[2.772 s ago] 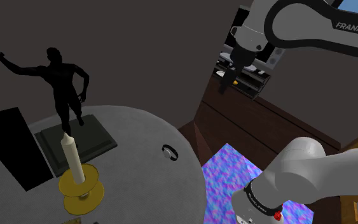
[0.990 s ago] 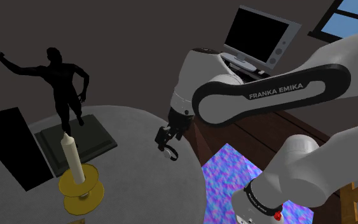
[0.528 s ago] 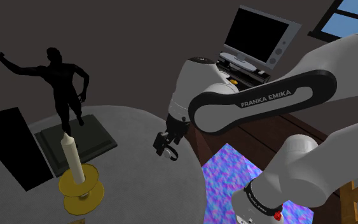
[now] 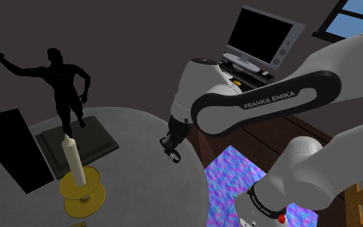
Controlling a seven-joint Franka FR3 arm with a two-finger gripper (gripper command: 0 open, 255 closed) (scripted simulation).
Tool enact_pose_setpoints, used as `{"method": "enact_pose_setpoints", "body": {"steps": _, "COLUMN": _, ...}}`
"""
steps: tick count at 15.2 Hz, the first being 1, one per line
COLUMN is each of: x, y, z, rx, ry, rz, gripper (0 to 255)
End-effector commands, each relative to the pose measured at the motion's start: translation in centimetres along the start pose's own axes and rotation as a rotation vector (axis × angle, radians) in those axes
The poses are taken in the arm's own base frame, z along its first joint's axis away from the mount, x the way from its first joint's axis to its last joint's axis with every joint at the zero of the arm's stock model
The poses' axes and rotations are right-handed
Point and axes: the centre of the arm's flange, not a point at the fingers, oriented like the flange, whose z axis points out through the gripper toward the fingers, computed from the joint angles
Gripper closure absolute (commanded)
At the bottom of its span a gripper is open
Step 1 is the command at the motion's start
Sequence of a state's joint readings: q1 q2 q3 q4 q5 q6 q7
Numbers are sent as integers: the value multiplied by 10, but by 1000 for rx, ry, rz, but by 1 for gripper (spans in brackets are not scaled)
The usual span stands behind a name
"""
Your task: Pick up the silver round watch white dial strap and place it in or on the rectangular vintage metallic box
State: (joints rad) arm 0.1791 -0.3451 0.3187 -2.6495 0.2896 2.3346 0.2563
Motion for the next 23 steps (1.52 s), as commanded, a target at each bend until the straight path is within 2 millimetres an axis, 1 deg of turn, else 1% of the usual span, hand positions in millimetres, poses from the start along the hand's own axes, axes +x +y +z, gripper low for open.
{"method": "enact_pose_setpoints", "body": {"steps": 1, "x": 0, "y": 0, "z": 0, "rx": 0, "ry": 0, "rz": 0, "gripper": 255}}
{"method": "enact_pose_setpoints", "body": {"steps": 6, "x": 0, "y": 0, "z": 0, "rx": 0, "ry": 0, "rz": 0, "gripper": 255}}
{"method": "enact_pose_setpoints", "body": {"steps": 23, "x": -1, "y": -10, "z": -89, "rx": 0, "ry": 0, "rz": 0, "gripper": 255}}
